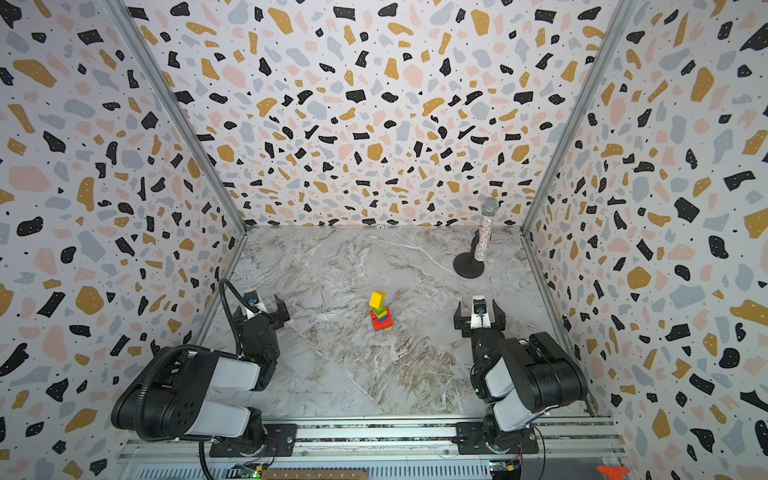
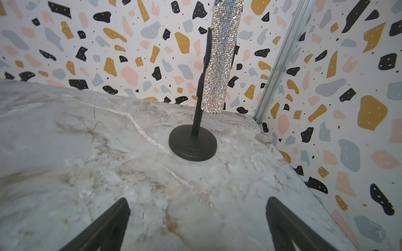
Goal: Build the wood block tower
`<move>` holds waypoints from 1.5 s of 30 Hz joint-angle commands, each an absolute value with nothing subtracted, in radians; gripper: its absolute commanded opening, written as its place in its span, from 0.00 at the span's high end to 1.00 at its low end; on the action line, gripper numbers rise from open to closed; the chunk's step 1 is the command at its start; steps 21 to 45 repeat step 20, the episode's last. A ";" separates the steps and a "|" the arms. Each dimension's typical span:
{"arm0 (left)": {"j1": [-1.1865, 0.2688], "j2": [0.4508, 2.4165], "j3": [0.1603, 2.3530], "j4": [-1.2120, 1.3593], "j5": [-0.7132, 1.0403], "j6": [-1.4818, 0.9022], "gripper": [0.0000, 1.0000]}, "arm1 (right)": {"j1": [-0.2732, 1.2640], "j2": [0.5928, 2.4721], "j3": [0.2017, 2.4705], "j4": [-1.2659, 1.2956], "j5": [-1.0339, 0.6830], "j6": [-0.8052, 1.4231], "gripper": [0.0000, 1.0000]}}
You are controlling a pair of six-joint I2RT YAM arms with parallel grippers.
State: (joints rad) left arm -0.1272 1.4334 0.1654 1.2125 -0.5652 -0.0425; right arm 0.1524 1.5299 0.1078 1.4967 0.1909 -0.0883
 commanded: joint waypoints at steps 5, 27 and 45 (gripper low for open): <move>-0.117 1.423 0.167 1.242 -0.548 -0.049 0.00 | 0.079 1.509 0.193 1.304 0.041 -0.013 0.01; -0.118 1.420 0.169 1.236 -0.546 -0.050 0.00 | 0.110 1.508 0.179 1.346 0.078 -0.032 0.01; -0.118 1.420 0.169 1.236 -0.546 -0.050 0.00 | 0.110 1.508 0.179 1.346 0.078 -0.032 0.01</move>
